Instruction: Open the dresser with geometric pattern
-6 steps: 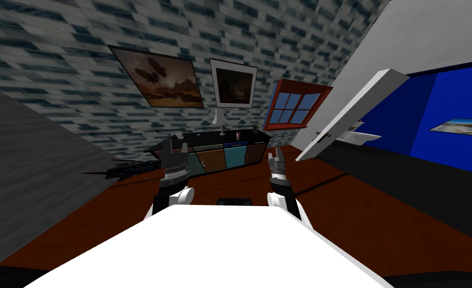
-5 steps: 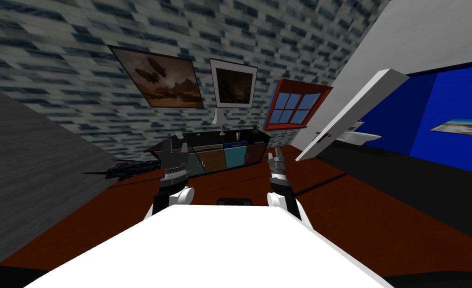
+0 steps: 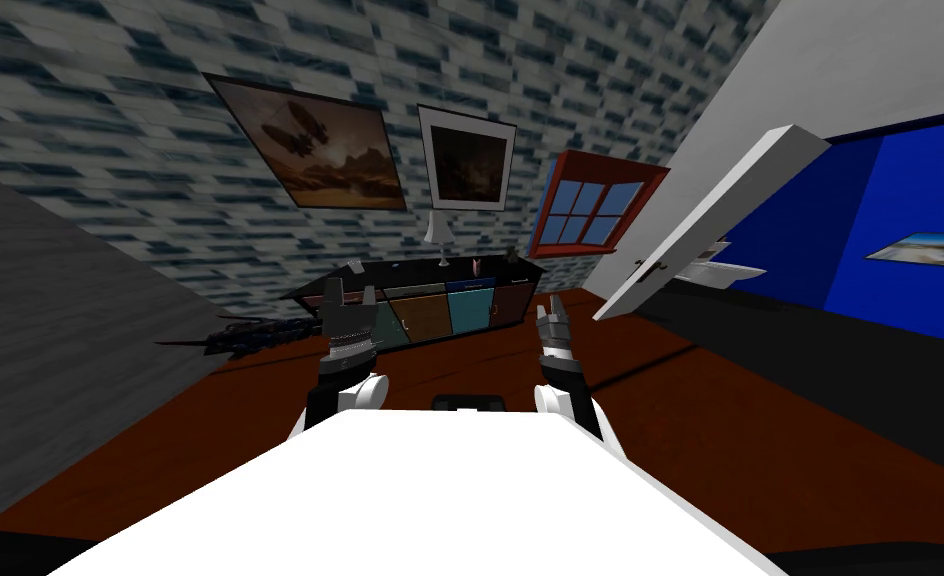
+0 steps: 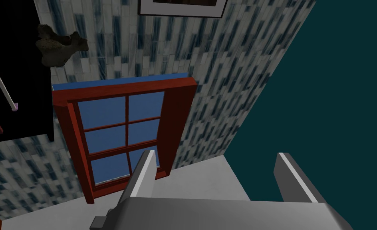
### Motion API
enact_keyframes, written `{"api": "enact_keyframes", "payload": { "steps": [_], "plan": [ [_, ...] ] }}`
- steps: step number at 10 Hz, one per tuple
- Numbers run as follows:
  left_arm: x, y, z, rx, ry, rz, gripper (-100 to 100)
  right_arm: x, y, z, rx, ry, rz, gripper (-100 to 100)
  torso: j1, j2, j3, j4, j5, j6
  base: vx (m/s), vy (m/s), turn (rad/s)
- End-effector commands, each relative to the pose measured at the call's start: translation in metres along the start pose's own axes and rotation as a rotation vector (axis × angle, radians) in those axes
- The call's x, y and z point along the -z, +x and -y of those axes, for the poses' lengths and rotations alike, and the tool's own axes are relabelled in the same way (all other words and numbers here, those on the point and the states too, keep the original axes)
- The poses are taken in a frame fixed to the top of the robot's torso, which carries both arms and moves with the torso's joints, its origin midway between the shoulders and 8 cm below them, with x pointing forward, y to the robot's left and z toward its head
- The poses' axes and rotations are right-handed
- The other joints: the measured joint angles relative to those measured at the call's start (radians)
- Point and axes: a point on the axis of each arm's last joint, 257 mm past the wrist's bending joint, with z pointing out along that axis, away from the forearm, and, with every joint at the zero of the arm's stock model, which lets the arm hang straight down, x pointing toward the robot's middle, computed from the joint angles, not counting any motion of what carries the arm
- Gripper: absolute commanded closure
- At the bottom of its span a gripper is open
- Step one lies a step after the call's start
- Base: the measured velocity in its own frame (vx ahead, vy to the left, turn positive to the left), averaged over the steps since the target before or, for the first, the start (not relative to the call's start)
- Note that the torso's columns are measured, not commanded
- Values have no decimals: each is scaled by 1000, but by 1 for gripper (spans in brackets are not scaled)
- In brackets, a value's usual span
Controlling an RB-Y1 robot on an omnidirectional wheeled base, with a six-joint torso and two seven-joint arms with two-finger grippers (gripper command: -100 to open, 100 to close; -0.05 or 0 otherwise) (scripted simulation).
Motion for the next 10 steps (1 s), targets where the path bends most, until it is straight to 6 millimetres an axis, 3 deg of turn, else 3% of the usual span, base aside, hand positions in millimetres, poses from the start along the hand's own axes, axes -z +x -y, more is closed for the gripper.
{"api": "enact_keyframes", "payload": {
  "steps": [1,3,4,6,10],
  "plan": [
    [0,0,0,0,0,0,0,0,0,0,0,0,0,0,0,74,-147,74,0,0,0,0,0],
    [0,0,0,0,0,0,0,0,0,0,0,0,0,0,0,222,-443,221,0,0,0,0,0],
    [1,4,-3,-8,-2,-37,-100,0,0,0,0,0,0,0,0,295,-590,295,0,0,24,-11,0],
    [5,10,-9,-17,-7,-87,-100,0,0,0,0,1,0,0,-1,337,-680,338,0,0,48,-29,1],
    [17,12,-28,-21,-22,-146,-100,0,0,0,0,1,0,0,0,341,-685,342,0,0,98,-55,1]
  ]
}}
